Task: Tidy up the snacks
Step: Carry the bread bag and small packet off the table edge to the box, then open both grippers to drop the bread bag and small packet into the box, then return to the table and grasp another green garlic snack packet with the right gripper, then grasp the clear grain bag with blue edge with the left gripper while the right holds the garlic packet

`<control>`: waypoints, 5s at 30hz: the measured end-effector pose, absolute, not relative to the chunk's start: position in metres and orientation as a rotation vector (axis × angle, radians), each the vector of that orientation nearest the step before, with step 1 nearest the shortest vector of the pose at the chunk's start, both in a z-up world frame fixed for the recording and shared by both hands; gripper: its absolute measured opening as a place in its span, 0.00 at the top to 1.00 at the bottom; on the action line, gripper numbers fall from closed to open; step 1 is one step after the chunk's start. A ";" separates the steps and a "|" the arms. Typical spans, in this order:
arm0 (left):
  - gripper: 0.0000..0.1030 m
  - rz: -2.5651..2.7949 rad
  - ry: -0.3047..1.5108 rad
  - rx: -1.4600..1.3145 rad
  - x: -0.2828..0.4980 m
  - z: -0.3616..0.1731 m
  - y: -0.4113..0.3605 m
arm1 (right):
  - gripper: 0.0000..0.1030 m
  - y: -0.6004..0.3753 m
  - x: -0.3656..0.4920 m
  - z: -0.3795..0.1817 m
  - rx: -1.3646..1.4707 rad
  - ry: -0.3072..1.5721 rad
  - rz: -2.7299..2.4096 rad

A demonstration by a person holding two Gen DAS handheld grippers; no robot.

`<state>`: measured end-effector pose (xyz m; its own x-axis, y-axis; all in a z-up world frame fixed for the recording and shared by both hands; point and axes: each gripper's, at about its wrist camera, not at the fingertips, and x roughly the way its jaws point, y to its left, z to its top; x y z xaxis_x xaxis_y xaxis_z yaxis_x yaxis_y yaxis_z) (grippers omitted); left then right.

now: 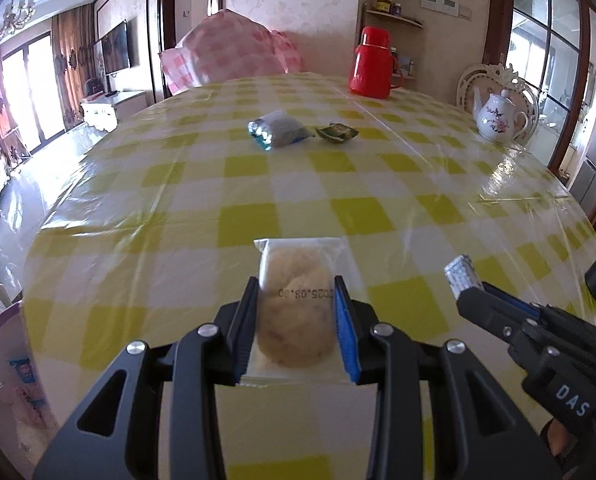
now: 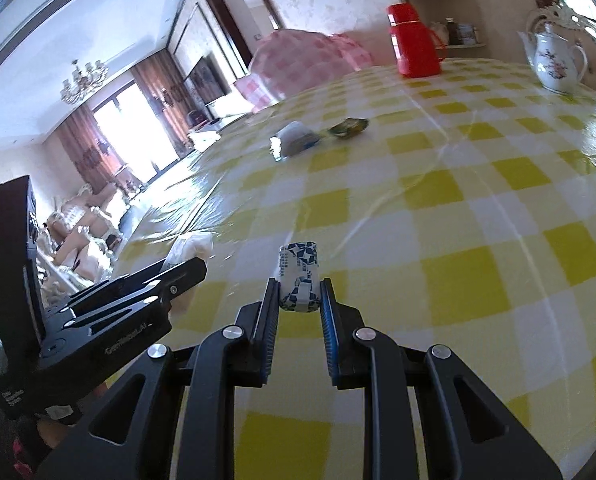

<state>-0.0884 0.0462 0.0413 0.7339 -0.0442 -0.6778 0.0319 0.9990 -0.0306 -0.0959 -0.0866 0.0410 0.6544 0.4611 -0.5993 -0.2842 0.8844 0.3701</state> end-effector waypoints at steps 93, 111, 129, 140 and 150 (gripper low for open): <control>0.02 0.317 0.632 -0.722 0.117 0.014 0.158 | 0.15 -0.108 0.088 0.032 0.105 0.810 0.109; 0.02 0.363 0.556 -0.840 0.126 0.010 0.193 | 0.18 -0.040 0.253 0.018 0.194 0.940 0.005; 0.02 0.178 0.669 -0.419 0.163 0.028 0.117 | 0.67 -0.133 0.077 0.037 0.165 0.803 0.187; 0.02 0.245 0.795 -0.360 0.237 0.015 0.073 | 0.67 -0.142 0.071 0.033 0.267 0.803 0.196; 0.42 0.178 0.870 -0.220 0.256 0.008 0.050 | 0.66 -0.142 0.070 0.031 0.277 0.810 0.217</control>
